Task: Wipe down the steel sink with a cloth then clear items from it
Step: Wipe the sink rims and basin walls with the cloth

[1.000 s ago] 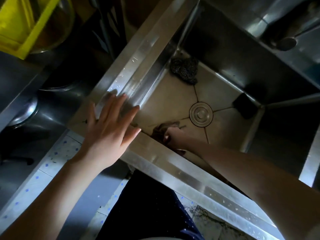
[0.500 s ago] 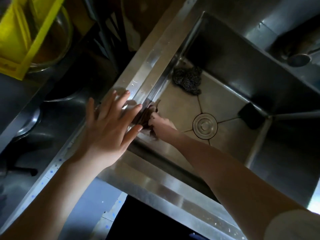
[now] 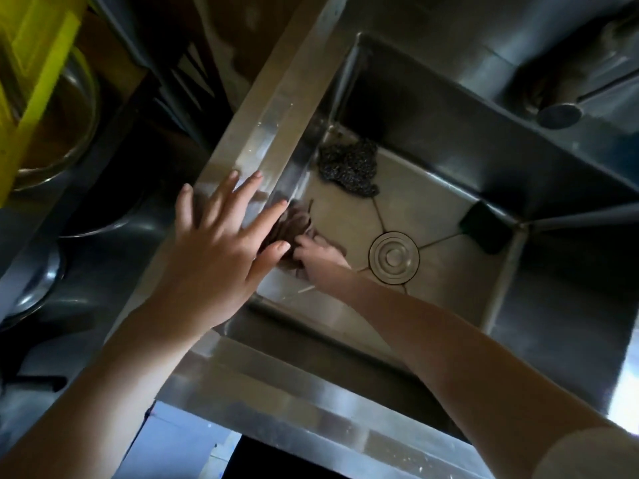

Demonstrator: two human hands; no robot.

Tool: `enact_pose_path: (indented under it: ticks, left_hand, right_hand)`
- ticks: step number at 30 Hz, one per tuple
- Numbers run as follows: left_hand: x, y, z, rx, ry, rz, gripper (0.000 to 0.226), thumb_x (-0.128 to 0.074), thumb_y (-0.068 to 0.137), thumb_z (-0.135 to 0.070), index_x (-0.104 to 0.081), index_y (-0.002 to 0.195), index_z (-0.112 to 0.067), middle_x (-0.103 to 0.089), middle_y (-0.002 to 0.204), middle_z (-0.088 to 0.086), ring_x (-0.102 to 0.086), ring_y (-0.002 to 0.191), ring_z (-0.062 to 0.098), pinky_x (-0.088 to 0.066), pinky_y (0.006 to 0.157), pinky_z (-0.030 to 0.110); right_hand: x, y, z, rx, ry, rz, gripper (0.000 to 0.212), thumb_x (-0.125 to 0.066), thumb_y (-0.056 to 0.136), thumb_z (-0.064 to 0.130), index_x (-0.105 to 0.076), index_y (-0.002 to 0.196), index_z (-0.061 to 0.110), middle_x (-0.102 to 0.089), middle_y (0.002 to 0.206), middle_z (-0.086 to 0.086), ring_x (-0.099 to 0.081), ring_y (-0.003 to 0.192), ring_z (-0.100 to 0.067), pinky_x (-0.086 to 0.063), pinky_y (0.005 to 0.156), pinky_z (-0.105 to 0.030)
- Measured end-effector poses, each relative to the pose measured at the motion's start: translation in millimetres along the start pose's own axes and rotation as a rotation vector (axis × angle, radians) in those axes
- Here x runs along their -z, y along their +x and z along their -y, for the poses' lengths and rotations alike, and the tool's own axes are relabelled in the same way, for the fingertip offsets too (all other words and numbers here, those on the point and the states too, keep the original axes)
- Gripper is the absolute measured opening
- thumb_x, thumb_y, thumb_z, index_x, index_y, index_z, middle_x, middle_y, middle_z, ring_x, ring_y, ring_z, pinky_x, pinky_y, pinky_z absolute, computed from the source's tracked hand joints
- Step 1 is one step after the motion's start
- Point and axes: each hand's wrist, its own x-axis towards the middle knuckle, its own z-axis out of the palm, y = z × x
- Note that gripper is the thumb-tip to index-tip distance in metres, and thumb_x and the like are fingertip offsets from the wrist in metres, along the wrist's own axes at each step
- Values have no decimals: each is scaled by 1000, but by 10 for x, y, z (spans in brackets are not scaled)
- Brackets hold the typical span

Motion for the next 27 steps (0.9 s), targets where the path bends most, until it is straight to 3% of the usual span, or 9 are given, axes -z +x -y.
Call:
enact_pose_path:
  ticks: [4,8,11,15,21,27]
  left_hand:
    - [4,198,-131,-2,-22,5,55,-32,91,-47,-55,130,-18,-40,146,13,-36,136,32,-18,107,61]
    - [-24,417,-263,-74,28,15,57,-28,92,-49,-57,129,-17,-42,144,15,-39,133,35,-21,105,62]
    - [-51,576,-355,-114,33,16,57,-26,92,-49,-55,130,-17,-39,145,16,-37,134,35,-22,105,62]
    - [-89,792,-472,-131,31,23,58,-25,91,-50,-52,132,-19,-35,148,15,-32,137,34,-19,106,62]
    - [-171,1117,-674,-147,-22,13,58,-28,89,-50,-55,130,-19,-38,146,14,-33,137,33,-18,106,62]
    - [-215,1540,-775,-217,46,-7,57,-27,91,-50,-52,132,-18,-38,146,14,-33,136,33,-19,106,61]
  right_hand:
    - [-217,-481,24,168,-69,120,26,-49,92,19,-59,117,18,-34,145,-5,-42,114,-32,-51,79,-41]
    - [-253,-736,-173,161,-5,119,27,-45,93,10,-55,118,12,-28,151,-8,-37,121,-37,-45,90,-44]
    - [-173,-746,-375,23,18,115,31,-38,95,9,-49,124,7,-25,151,-10,-32,127,-38,-41,97,-46]
    - [-110,-725,-761,-123,-38,-72,42,-23,92,7,-44,129,8,-30,150,-8,-39,125,-34,-42,95,-43]
    - [138,-519,-1335,-431,91,-263,40,-46,83,3,-44,123,7,-47,126,-16,-51,110,-36,-50,80,-42]
    - [421,-409,-1891,-864,490,-541,33,-50,80,-3,-51,112,5,-51,124,-17,-48,115,-33,-47,94,-42]
